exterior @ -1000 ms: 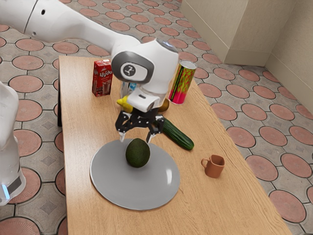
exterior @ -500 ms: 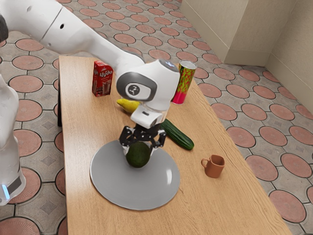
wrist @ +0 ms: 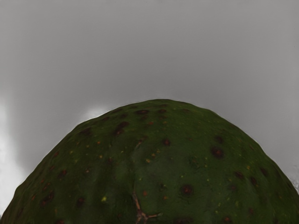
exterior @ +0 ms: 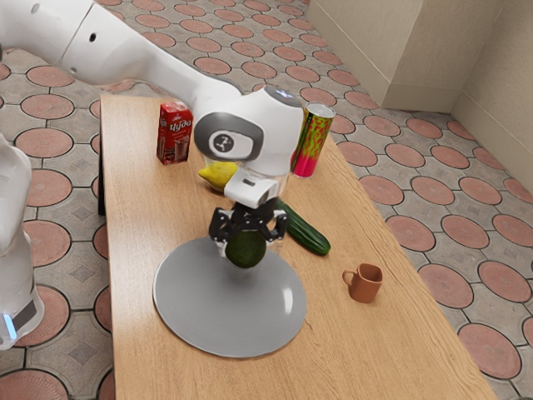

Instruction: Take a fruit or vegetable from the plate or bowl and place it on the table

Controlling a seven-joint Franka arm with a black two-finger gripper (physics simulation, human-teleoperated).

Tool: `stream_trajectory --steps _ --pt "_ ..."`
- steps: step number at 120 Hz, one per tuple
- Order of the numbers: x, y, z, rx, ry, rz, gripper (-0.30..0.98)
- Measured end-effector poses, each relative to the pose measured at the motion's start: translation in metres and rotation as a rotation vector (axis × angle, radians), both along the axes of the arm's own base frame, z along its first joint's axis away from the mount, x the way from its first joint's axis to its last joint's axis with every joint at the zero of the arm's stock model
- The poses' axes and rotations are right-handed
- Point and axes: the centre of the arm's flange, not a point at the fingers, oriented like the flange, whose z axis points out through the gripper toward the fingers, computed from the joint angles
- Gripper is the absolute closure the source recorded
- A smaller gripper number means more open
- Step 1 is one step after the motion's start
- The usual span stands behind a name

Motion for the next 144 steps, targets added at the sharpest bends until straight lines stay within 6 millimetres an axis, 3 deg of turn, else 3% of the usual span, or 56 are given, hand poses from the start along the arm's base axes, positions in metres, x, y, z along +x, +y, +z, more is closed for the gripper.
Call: stream_trajectory --steps 14,28,41,80,98,112,144 --pt "-0.015 0.010 0.035 0.038 -0.037 0.030 0.19" --pt "-0.020 0.048 0.050 0.062 -0.022 0.135 0.24" --pt "-0.023 0.088 0.050 0.092 0.025 0.255 0.23" --pt "-0.048 0.162 0.033 0.160 0.244 0.577 0.22" --pt "-0.056 0.171 0.029 0.196 0.300 0.661 0.22" --pt "-0.060 0.184 0.027 0.199 0.328 0.735 0.09" --pt "-0.062 0.186 0.026 0.218 0.347 0.825 0.02"
